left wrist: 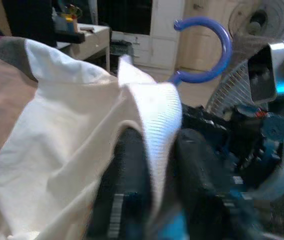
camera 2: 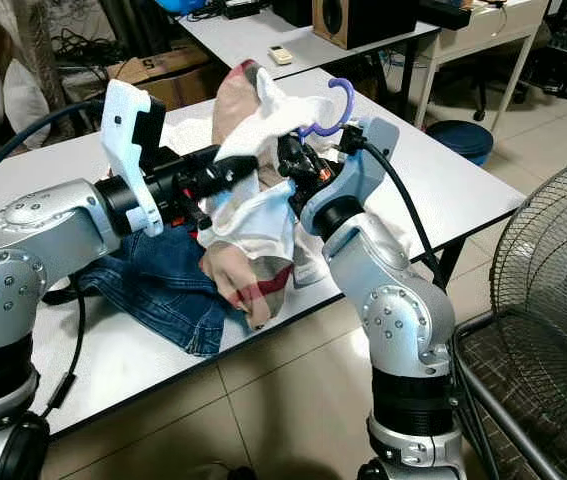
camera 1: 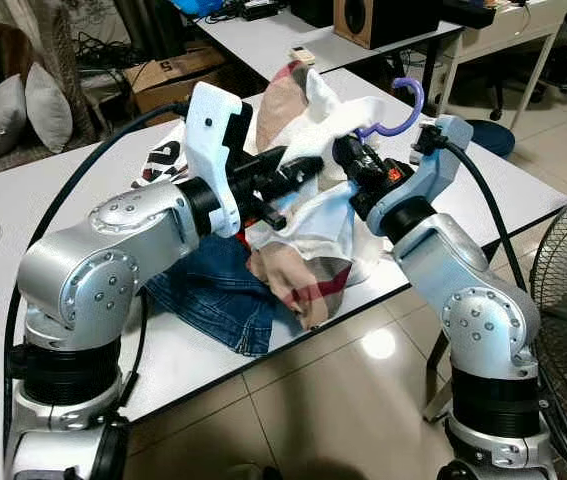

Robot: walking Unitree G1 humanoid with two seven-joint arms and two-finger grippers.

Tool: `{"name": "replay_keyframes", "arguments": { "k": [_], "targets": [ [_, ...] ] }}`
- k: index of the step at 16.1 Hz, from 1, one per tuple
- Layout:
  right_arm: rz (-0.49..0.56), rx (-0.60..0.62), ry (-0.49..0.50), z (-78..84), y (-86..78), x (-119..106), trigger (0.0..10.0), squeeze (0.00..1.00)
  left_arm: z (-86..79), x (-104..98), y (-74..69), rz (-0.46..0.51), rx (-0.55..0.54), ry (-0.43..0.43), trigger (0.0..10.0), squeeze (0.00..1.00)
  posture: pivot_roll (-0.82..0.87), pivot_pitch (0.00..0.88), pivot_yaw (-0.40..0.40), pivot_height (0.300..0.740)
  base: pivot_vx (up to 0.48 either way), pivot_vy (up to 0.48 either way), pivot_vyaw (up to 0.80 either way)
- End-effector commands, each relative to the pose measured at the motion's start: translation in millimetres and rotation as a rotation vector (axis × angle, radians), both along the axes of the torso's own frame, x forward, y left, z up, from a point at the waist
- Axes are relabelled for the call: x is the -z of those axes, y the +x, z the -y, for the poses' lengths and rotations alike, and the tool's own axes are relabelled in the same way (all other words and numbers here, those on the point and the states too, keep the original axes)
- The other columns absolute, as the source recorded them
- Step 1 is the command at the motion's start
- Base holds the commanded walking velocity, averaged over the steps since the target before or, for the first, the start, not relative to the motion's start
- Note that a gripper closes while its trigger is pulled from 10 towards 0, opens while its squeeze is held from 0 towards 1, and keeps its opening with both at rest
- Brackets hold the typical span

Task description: Hang hanger

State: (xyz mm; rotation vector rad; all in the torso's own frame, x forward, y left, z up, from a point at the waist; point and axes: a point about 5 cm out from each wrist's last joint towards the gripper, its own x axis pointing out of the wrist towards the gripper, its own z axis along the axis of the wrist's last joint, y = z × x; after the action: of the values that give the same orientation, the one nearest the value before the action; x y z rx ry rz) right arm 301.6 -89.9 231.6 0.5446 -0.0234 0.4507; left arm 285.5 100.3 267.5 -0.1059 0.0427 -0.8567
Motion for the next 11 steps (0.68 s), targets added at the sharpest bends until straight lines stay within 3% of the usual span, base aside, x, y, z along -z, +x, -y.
{"name": "replay_keyframes", "arguments": {
  "k": [1,2,6,8,11],
  "targets": [
    [0.053,-0.020,0.004,-3.2,-3.7,-10.4,10.0,0.00,-6.3,-1.8,0.7,0.012,-0.036,-0.005,0.0,0.00,-0.10,0.000,0.142,0.740,0.000,0.000,0.00],
    [0.078,-0.041,-0.012,-5.1,-4.6,-13.7,10.0,0.00,-10.0,-4.2,-0.8,0.027,-0.049,-0.025,0.0,0.00,-0.09,0.000,0.136,0.740,0.000,0.000,0.00],
    [0.163,-0.149,-0.101,-17.9,-10.5,-24.6,10.0,0.00,-21.4,-10.2,-9.7,0.079,-0.086,-0.064,0.0,0.00,-0.08,0.000,0.120,0.740,0.000,0.000,0.80],
    [0.271,-0.196,-0.112,-25.6,-19.1,-41.7,10.0,0.00,-26.1,-5.5,-15.9,0.080,-0.105,-0.062,0.0,0.00,-0.08,0.000,0.117,0.740,0.000,0.000,0.79],
    [0.382,-0.158,-0.177,-27.1,-21.3,-55.0,10.0,0.00,-26.3,-9.2,-21.0,0.102,-0.110,-0.095,0.0,0.00,-0.07,0.000,0.109,0.740,0.000,0.000,0.78]
  ]
}}
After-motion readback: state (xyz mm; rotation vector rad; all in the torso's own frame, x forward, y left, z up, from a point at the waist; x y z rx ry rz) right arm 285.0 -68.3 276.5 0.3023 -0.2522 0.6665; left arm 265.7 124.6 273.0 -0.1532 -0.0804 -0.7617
